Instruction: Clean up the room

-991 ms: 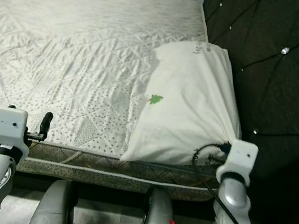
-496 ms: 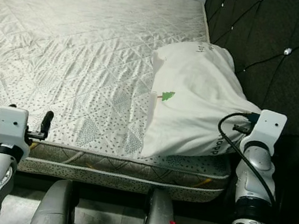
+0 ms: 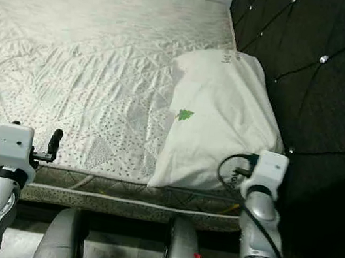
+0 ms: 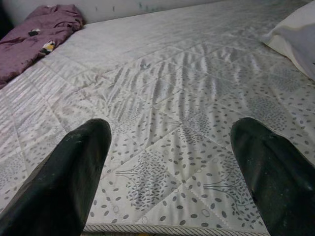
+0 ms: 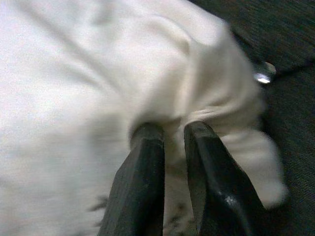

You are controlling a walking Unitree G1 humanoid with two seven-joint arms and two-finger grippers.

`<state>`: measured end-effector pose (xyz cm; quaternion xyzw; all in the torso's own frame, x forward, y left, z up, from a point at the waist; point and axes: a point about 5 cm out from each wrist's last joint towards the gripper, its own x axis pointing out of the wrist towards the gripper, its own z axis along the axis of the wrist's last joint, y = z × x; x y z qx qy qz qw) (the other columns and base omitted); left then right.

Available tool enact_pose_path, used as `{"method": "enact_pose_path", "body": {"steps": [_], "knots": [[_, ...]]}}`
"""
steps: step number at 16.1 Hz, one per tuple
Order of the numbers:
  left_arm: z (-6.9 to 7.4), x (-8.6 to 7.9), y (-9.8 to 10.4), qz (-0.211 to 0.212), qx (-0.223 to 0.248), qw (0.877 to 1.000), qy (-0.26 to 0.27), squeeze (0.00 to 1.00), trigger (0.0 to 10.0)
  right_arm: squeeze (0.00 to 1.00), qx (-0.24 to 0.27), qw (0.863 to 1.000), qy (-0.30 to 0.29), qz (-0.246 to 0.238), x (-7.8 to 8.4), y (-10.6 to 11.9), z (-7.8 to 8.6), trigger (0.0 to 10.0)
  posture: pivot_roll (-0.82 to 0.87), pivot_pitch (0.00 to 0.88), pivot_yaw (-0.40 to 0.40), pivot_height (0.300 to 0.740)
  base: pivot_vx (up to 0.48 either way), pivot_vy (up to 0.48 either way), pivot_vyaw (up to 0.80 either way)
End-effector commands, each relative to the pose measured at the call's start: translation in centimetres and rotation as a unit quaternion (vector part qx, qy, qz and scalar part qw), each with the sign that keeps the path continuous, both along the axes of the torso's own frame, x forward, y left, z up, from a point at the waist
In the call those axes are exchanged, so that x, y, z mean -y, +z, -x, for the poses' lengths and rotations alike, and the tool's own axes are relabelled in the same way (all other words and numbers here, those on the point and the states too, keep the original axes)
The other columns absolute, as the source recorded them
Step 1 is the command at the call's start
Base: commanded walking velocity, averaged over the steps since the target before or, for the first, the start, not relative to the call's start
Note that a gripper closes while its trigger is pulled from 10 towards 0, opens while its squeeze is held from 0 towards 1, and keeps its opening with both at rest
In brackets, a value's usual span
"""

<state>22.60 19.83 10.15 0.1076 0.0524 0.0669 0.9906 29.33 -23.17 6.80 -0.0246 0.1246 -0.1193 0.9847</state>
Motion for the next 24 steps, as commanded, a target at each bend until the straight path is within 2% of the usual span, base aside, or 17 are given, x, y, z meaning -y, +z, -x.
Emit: {"method": "enact_pose_path", "body": {"steps": [1,3,4,5,6,7,9,10,12,13,14,15,16,17,18,22,24], "knots": [[-0.2,0.1,0.0,-0.001,-0.004,1.0,-0.004,0.0,10.0,1.0,0.003,1.0,0.011,0.0,-0.5,0.4,0.0,10.0,0.03,0.049,-0.048,0.592,0.0,0.0,0.0],[-0.6,0.1,1.0,-0.012,0.012,1.0,-0.003,0.0,10.0,1.0,0.0,0.999,-0.008,0.035,0.0,0.8,0.1,10.0,0.05,0.071,-0.053,0.592,0.0,0.0,0.0],[-0.7,-0.2,1.4,-0.013,0.017,1.0,0.005,0.0,10.0,1.0,0.012,0.999,-0.014,0.036,0.0,1.3,0.0,10.0,0.04,0.076,-0.058,0.592,0.0,0.0,0.0],[-0.6,-0.3,1.5,-0.013,0.019,1.0,0.008,0.0,10.0,1.0,0.046,0.998,0.003,0.039,-0.7,2.4,-0.3,10.0,0.04,0.078,-0.057,0.592,0.0,0.0,0.0],[-0.4,-0.3,1.4,-0.011,0.018,1.0,0.012,0.0,10.0,1.0,0.084,0.995,0.036,0.042,-1.7,3.6,-0.6,10.0,0.03,0.077,-0.057,0.592,0.0,0.0,0.0],[-0.1,-0.1,0.8,-0.009,0.011,1.0,0.01,0.0,10.0,1.0,0.127,0.988,0.085,0.035,-3.9,5.1,-1.0,10.0,0.03,0.073,-0.057,0.592,0.0,0.0,0.0],[0.0,0.5,0.6,-0.002,0.006,1.0,0.005,0.0,10.0,1.0,0.148,0.98,0.132,0.024,-6.5,6.0,-2.0,10.0,0.03,0.068,-0.059,0.592,0.0,0.0,0.0],[0.0,0.8,0.5,0.001,0.004,1.0,0.004,0.0,10.0,1.0,0.129,0.981,0.147,0.01,-8.0,5.8,-3.3,10.0,0.04,0.068,-0.063,0.592,0.0,0.0,0.0],[0.0,0.9,0.5,0.003,0.003,1.0,0.004,0.0,10.0,1.0,0.088,0.984,0.154,-0.004,-9.1,5.1,-4.5,10.0,0.05,0.066,-0.069,0.592,0.0,0.0,0.0],[0.0,0.9,0.5,0.005,0.002,1.0,0.004,0.0,10.0,1.0,0.017,0.986,0.165,-0.033,-10.6,3.6,-6.0,10.0,0.07,0.065,-0.083,0.592,0.0,0.0,0.0],[-0.1,0.8,0.5,0.002,0.0,1.0,0.007,0.0,10.0,1.0,-0.021,0.985,0.167,-0.038,-11.6,2.9,-6.9,10.0,0.08,0.076,-0.09,0.592,0.0,0.0,0.0],[0.0,0.7,0.3,0.0,-0.003,1.0,0.012,0.0,10.0,1.0,-0.063,0.984,0.163,-0.039,-11.9,1.9,-6.9,10.0,0.09,0.086,-0.082,0.592,0.0,0.0,0.0],[0.2,0.7,0.4,0.003,-0.004,1.0,0.02,0.0,10.0,1.0,-0.114,0.98,0.147,-0.063,-11.8,0.5,-6.4,10.0,0.1,0.06,-0.102,0.592,0.0,0.0,0.0],[0.2,0.6,0.4,0.005,-0.004,1.0,0.023,0.0,10.0,1.0,-0.137,0.976,0.137,-0.094,-11.8,-0.2,-6.0,10.0,0.1,0.064,-0.102,0.592,0.0,0.0,0.0],[0.3,0.7,0.2,0.003,-0.009,1.0,0.021,0.0,10.0,1.0,-0.139,0.976,0.135,-0.098,-11.7,-0.5,-5.9,10.0,0.1,0.058,-0.106,0.592,0.0,0.0,0.0],[-0.1,0.7,0.1,-0.001,-0.008,1.0,0.018,0.0,10.0,1.0,-0.022,0.979,0.166,-0.113,-11.8,2.3,-7.2,10.0,0.08,0.028,-0.087,0.592,0.0,0.0,0.0],[-1.1,0.6,1.0,-0.002,0.024,0.999,0.022,0.0,10.0,1.0,0.07,0.976,0.17,-0.12,-10.9,4.5,-7.1,10.0,0.07,0.006,-0.079,0.592,0.0,0.0,0.0]]}}
